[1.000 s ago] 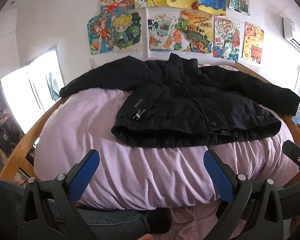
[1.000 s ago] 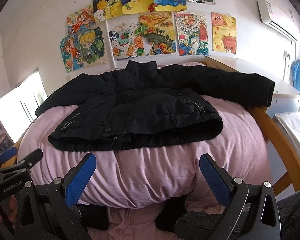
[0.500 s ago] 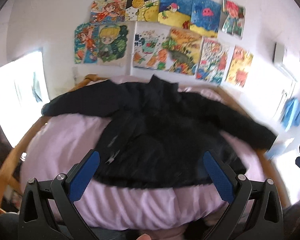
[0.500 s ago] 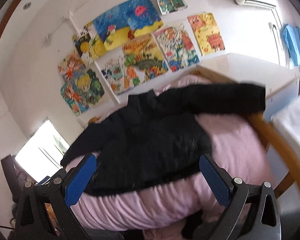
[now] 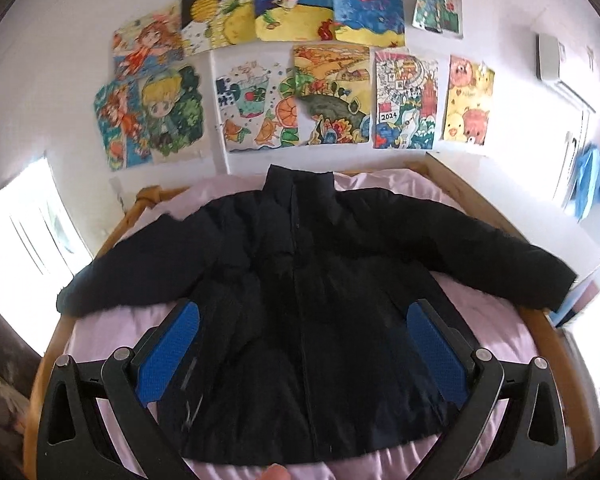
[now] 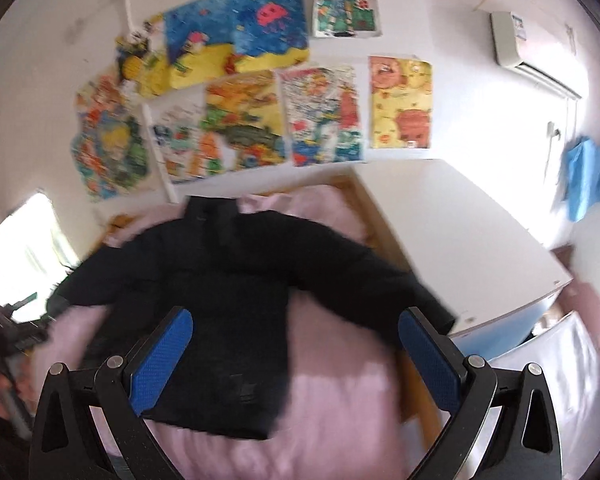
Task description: Fold large clothes
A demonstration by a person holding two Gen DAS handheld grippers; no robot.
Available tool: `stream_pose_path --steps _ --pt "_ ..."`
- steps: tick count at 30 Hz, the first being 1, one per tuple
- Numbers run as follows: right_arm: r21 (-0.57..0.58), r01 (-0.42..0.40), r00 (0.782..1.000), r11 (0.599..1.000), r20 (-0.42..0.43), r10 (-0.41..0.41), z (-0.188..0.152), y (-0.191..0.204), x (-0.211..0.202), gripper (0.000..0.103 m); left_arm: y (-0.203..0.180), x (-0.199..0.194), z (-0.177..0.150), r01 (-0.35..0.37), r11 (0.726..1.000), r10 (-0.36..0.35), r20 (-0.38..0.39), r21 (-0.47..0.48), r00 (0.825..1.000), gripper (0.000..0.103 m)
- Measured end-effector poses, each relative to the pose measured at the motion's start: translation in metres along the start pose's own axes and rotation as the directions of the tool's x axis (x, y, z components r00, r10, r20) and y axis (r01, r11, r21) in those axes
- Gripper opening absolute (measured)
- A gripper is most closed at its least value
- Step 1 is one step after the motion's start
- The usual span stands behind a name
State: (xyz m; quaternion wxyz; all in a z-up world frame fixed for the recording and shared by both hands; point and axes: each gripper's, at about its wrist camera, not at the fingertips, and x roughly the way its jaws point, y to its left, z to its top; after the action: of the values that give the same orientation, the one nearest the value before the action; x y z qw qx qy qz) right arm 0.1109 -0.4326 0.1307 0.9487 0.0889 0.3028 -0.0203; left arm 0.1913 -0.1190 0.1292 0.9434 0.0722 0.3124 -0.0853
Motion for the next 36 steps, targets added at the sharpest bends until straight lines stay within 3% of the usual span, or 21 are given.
stream_pose_path --steps 7,13,23,26,29,31,36 --pt "-0.056 0.164 0.986 0.985 -0.036 -0.166 -0.024 -0.056 0.07 0.103 -0.025 0.077 0.021 0.037 0.999 -0.036 -0.055 0.009 0.998 0.102" --pt "-0.151 0.212 0.973 0.965 -0.056 -0.223 -0.033 -0.07 0.116 0.103 -0.074 0.124 0.029 0.124 0.988 -0.12 -0.048 0.087 0.992 0.102" --pt "-0.106 0.286 0.943 0.952 -0.144 -0.299 -0.03 -0.113 0.168 0.103 -0.14 0.202 0.03 0.272 0.951 -0.258 -0.11 0.146 0.96 0.102" --pt "-0.134 0.295 0.931 0.946 -0.182 -0.316 -0.032 -0.123 0.178 0.094 -0.138 0.221 0.03 0.327 0.938 -0.311 -0.133 0.117 0.941 0.102" --pt "-0.151 0.285 0.923 0.946 -0.224 -0.314 -0.033 -0.134 0.186 0.08 -0.133 0.232 0.026 0.399 0.914 -0.38 -0.183 0.077 0.907 0.102" --pt "-0.151 0.264 0.924 0.953 -0.245 -0.295 -0.034 -0.138 0.19 0.069 -0.13 0.235 0.025 0.405 0.911 -0.386 -0.182 0.077 0.904 0.102" --pt "-0.195 0.234 0.911 0.953 -0.299 -0.285 -0.035 -0.143 0.202 0.069 -0.13 0.234 0.021 0.382 0.909 -0.357 -0.163 0.167 0.92 0.102"
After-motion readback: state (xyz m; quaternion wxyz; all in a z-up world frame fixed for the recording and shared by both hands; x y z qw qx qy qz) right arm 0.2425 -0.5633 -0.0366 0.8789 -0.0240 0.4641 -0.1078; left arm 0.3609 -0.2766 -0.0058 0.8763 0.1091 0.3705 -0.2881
